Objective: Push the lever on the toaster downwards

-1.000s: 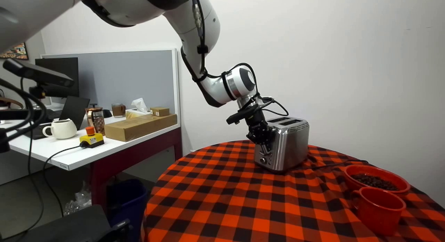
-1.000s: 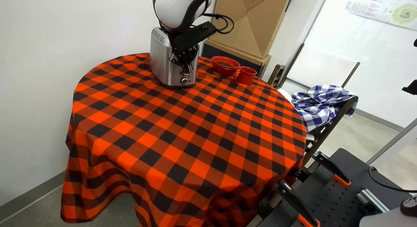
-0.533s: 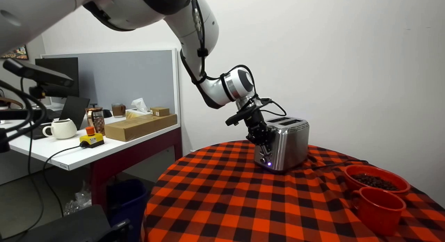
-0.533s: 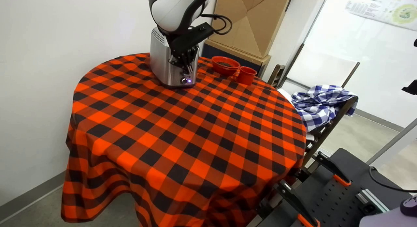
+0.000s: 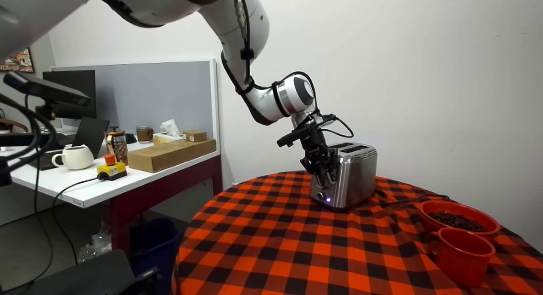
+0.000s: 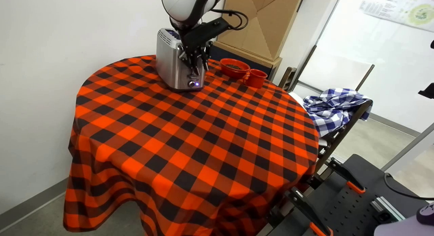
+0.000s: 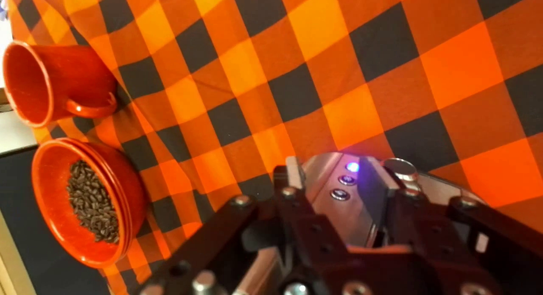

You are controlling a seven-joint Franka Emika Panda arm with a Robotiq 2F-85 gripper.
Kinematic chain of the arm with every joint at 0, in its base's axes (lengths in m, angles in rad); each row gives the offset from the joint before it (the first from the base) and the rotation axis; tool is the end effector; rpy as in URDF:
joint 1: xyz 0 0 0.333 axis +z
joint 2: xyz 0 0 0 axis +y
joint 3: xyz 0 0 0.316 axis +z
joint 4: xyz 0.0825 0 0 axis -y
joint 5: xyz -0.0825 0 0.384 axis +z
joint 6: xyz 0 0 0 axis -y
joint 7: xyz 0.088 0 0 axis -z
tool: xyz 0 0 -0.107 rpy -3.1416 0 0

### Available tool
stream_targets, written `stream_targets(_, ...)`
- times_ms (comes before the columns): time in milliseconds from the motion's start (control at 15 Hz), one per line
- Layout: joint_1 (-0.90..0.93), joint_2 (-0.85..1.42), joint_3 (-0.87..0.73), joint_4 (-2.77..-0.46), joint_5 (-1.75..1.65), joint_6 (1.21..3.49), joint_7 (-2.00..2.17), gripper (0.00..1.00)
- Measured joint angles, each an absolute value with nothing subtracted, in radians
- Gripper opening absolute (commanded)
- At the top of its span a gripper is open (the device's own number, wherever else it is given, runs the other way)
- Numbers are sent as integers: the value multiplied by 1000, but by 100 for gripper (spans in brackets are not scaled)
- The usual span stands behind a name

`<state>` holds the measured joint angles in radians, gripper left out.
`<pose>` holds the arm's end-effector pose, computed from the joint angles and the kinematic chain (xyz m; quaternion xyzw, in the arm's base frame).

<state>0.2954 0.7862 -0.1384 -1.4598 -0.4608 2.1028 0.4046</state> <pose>0.7015 0.1066 0.2137 0.9687 0.0256 -0.0004 0.2468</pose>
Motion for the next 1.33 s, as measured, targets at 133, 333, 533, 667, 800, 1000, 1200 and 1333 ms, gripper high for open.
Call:
stream_targets(133, 280, 712, -128, -1542, -454, 2105, 387, 87)
stream_targets(333, 253, 574, -93, -1691, -425, 2107, 348, 100)
stream_targets(533, 224, 437, -43, -1847, -384, 2114, 305, 100)
stream_targets(667, 215, 344, -19, -1956, -379, 2137, 298, 100)
stream_targets(800, 213, 248, -9, -2063, -379, 2174, 308, 100)
stream_targets(1000, 202, 86, 0, -2226, -379, 2217, 354, 100)
stream_targets(1200, 180, -52, 10, -2348, -378, 2225, 372, 100)
stream_targets(1333, 177, -83, 12, -2375, -378, 2229, 372, 100)
